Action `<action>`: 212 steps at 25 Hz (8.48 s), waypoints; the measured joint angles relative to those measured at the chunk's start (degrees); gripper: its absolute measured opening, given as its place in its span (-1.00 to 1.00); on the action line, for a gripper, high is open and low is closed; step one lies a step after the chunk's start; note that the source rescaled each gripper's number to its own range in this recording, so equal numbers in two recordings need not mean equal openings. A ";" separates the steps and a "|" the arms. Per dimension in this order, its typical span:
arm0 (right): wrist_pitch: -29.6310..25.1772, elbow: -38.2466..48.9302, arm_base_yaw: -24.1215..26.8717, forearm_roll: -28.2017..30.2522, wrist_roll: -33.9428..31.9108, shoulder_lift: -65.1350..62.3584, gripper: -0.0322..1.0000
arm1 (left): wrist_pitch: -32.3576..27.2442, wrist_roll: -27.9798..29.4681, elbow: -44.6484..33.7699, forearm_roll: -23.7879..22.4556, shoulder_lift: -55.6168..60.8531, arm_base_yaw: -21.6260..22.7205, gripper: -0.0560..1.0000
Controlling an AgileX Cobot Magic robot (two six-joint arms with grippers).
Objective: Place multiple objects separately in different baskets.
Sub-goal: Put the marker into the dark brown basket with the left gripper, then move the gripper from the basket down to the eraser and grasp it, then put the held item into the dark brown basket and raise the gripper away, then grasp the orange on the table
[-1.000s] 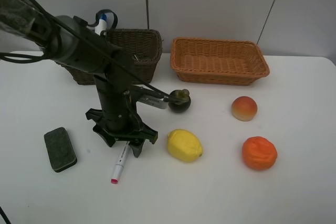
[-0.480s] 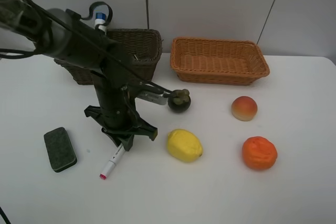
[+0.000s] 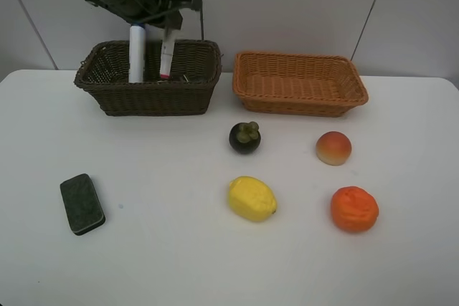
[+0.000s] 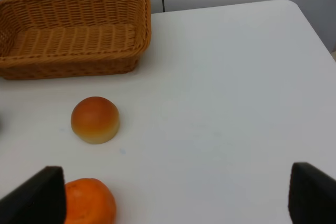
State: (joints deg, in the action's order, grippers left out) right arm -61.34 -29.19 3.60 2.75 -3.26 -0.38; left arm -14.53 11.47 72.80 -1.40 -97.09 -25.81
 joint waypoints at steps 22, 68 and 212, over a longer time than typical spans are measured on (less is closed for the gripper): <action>0.00 0.00 0.00 0.00 0.00 0.00 0.66 | 15.47 0.15 0.08 -0.18 -12.84 10.96 0.99; 0.00 0.00 0.00 0.00 0.00 0.00 0.66 | -26.57 19.07 -24.58 6.54 -7.25 10.96 1.00; 0.00 0.00 0.00 0.00 0.00 0.00 0.66 | -54.49 -10.32 -31.51 -0.98 71.49 20.58 1.00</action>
State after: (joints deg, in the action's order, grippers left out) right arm -61.34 -29.19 3.60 2.75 -3.26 -0.38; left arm -69.02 1.15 41.30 -2.37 -25.59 -5.23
